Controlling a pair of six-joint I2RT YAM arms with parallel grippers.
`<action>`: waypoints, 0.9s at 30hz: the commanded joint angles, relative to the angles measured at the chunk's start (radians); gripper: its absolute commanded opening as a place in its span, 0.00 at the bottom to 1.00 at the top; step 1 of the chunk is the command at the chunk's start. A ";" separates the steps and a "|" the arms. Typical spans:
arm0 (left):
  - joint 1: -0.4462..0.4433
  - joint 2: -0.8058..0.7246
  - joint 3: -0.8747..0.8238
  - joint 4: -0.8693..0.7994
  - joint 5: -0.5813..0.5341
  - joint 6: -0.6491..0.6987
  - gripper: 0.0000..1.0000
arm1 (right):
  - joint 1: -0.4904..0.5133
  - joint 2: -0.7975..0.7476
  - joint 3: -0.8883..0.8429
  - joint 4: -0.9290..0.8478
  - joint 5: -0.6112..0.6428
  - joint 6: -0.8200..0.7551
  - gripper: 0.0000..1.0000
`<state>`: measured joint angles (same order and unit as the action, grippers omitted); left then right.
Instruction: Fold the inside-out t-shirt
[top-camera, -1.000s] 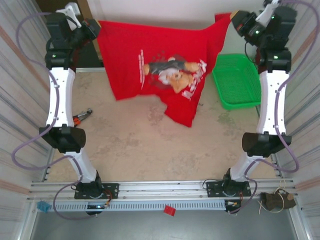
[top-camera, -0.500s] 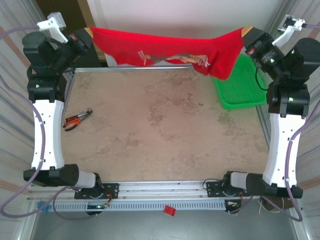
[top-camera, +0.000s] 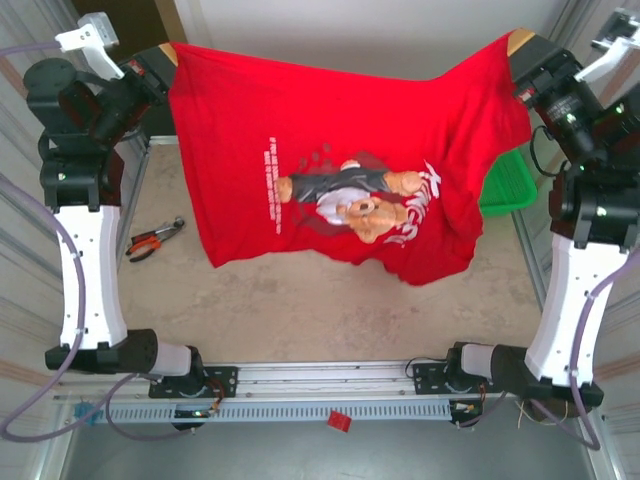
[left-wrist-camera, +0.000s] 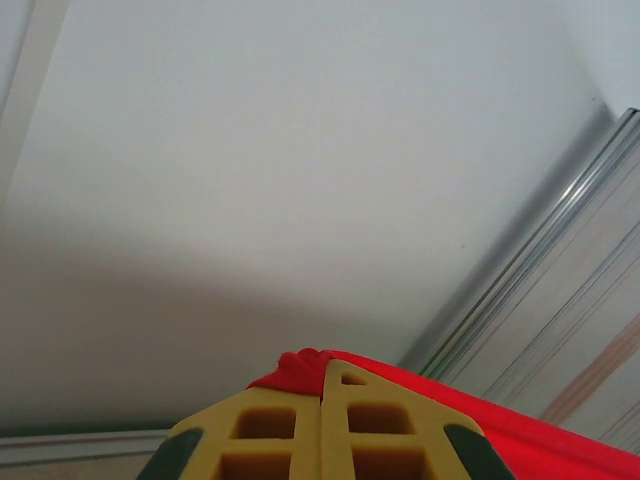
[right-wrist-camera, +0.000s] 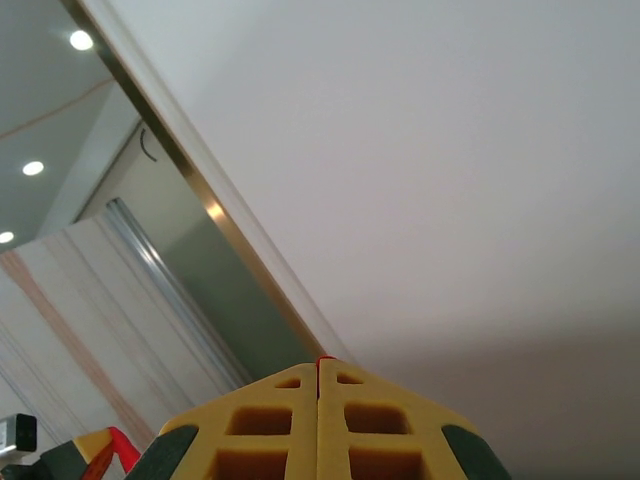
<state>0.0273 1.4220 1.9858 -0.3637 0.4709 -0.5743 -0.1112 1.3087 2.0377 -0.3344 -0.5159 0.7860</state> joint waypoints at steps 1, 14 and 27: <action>0.013 0.122 -0.027 0.005 -0.029 0.041 0.00 | 0.038 0.130 -0.033 0.009 0.047 -0.064 0.00; 0.022 0.836 0.775 -0.005 0.021 -0.124 0.00 | 0.091 0.834 0.785 -0.056 0.060 0.019 0.00; 0.048 0.463 0.286 0.170 0.121 -0.091 0.00 | 0.108 0.370 0.134 0.126 0.098 -0.072 0.00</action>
<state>0.0586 2.0010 2.3928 -0.2543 0.5407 -0.7143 -0.0273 1.8305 2.3302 -0.3130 -0.4515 0.7784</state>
